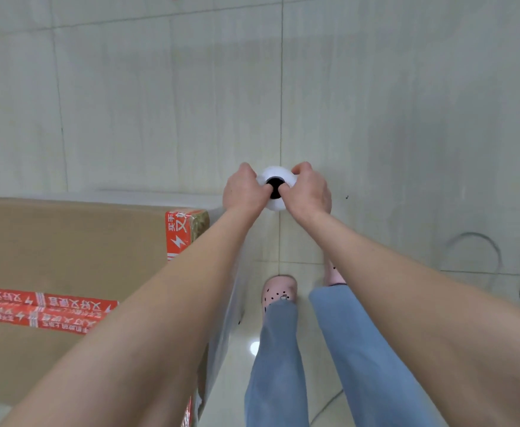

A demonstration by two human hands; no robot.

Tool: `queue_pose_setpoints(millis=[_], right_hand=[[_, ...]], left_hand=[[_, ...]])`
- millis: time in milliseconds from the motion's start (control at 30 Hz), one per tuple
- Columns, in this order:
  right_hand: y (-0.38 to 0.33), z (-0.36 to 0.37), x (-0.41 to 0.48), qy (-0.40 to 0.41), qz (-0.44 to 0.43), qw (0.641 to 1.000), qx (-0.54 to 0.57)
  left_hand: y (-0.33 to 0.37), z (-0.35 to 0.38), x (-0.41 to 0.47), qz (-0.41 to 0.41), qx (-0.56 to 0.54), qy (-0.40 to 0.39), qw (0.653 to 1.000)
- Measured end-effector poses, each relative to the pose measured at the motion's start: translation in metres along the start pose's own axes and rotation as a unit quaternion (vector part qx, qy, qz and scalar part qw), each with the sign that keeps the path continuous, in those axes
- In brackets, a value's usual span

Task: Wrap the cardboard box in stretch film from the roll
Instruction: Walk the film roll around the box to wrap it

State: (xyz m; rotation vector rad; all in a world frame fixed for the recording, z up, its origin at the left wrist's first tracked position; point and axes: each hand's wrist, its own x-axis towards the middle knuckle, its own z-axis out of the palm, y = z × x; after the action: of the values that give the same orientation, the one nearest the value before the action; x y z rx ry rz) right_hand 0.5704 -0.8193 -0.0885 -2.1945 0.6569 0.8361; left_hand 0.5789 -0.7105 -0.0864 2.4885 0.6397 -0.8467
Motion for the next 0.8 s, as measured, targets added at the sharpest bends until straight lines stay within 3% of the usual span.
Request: queue_pose_setpoints(millis=[167, 267, 467, 600, 700, 800], right_hand=[[0.003, 0.000, 0.001, -0.019, -0.003, 1.000, 0.023], [0.002, -0.002, 0.005, -0.009, -0.024, 1.000, -0.002], [-0.022, -0.004, 0.019, 0.005, -0.127, 0.988, -0.087], [-0.040, -0.003, 0.025, 0.008, -0.156, 0.983, -0.092], [-0.048, 0.000, 0.027, -0.034, -0.116, 0.989, -0.081], [-0.051, -0.002, 0.028, -0.062, -0.055, 0.996, -0.040]], left_hand=[[0.008, 0.003, 0.004, 0.125, 0.109, 0.005, 0.986], [0.011, 0.004, 0.010, 0.152, 0.118, 0.024, 0.981], [0.007, -0.005, 0.020, 0.034, -0.012, 0.060, 0.998], [0.004, -0.007, 0.023, -0.060, -0.118, 0.097, 0.986], [0.001, -0.012, 0.025, -0.118, -0.159, 0.104, 0.975], [0.002, -0.020, 0.023, -0.070, -0.116, 0.060, 0.989]])
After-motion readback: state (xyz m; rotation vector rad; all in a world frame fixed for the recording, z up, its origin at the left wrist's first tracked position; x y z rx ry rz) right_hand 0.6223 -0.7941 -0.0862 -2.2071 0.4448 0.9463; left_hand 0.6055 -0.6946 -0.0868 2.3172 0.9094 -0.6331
